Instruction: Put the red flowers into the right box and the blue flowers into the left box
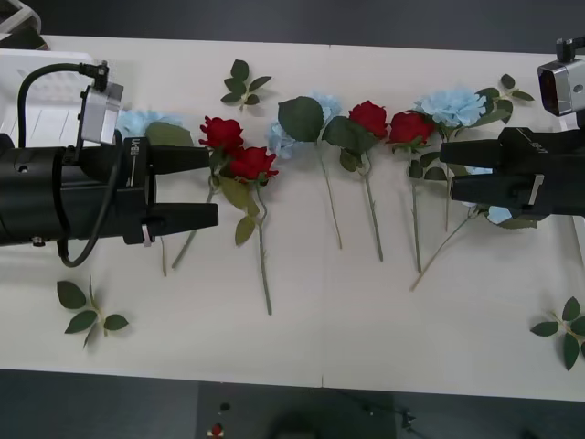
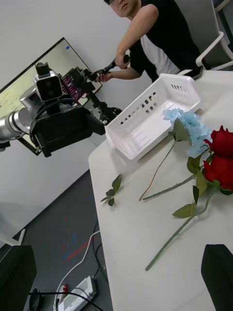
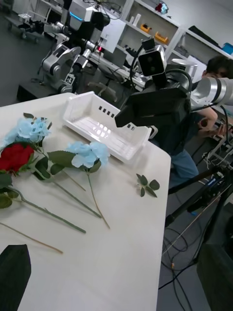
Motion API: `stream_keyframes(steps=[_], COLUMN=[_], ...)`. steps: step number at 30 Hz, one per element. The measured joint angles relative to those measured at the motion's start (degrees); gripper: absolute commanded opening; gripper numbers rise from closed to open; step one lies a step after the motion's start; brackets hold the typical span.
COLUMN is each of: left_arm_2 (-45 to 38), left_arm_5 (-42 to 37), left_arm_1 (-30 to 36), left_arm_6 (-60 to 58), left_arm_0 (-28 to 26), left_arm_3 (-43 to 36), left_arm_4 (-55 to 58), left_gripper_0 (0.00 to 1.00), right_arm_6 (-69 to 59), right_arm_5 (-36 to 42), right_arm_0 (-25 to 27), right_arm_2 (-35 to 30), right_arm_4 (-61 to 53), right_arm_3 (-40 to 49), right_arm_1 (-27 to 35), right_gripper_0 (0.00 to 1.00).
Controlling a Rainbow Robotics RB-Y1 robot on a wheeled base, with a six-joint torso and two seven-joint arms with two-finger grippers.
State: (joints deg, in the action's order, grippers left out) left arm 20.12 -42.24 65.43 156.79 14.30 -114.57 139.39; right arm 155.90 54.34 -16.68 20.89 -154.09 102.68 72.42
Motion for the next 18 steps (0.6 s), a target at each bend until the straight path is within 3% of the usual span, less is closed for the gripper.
stream_keyframes(steps=[11,18], left_arm_2=[1.4,0.9], left_arm_5=[0.0,-0.8], left_arm_1=[-0.1,-0.1], left_arm_6=[0.0,-0.4], left_arm_0=[-1.6,8.6], left_arm_3=[3.6,14.1], left_arm_4=[0.7,-3.6], left_gripper_0=[1.0,1.0], right_arm_6=[0.0,-1.1], right_arm_5=[-0.2,-2.5], right_arm_0=[0.7,0.7], right_arm_2=[2.6,2.8], right_arm_4=[0.0,0.0], right_arm_3=[-1.1,-1.9], right_arm_1=[0.6,6.7], right_gripper_0=[1.0,1.0])
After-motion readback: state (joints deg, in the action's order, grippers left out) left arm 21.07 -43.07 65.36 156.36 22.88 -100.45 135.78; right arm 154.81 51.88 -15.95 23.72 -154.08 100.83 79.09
